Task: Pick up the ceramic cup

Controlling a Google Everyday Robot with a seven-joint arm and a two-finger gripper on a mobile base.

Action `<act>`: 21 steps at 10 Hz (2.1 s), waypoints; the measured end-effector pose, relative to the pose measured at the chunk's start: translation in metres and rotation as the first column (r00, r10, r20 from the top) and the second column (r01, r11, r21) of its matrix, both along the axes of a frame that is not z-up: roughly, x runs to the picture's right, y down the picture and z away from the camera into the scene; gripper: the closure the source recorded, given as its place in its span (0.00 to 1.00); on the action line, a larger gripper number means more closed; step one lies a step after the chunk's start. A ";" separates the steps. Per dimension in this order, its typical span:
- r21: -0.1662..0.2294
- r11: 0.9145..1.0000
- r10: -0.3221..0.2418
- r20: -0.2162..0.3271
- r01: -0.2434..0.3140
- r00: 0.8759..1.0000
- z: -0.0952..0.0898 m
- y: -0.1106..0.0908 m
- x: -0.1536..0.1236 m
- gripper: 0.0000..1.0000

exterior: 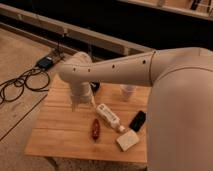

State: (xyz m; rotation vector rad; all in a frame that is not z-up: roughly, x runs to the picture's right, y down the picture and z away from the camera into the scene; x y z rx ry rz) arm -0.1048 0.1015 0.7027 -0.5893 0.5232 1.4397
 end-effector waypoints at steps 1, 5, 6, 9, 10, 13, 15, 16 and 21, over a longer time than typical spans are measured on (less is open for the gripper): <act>0.000 1.000 0.000 0.000 0.000 1.000 0.000 0.000 0.000 0.35; -0.002 1.000 0.000 0.000 0.000 1.000 0.001 0.001 0.000 0.35; -0.002 1.000 0.000 0.000 0.000 1.000 0.001 0.001 0.000 0.35; -0.002 1.000 0.000 0.000 0.000 1.000 0.001 0.001 0.000 0.35; -0.002 1.000 0.000 0.000 0.000 1.000 0.001 0.001 0.000 0.35; -0.004 1.000 -0.003 0.002 0.003 1.000 0.004 0.000 0.002 0.35; 0.008 0.999 -0.037 -0.012 0.037 0.999 0.027 -0.012 0.030 0.35; 0.018 0.997 -0.069 -0.008 0.070 0.998 0.045 -0.024 0.048 0.35; 0.042 0.984 -0.176 0.016 0.175 0.984 0.106 -0.085 0.111 0.35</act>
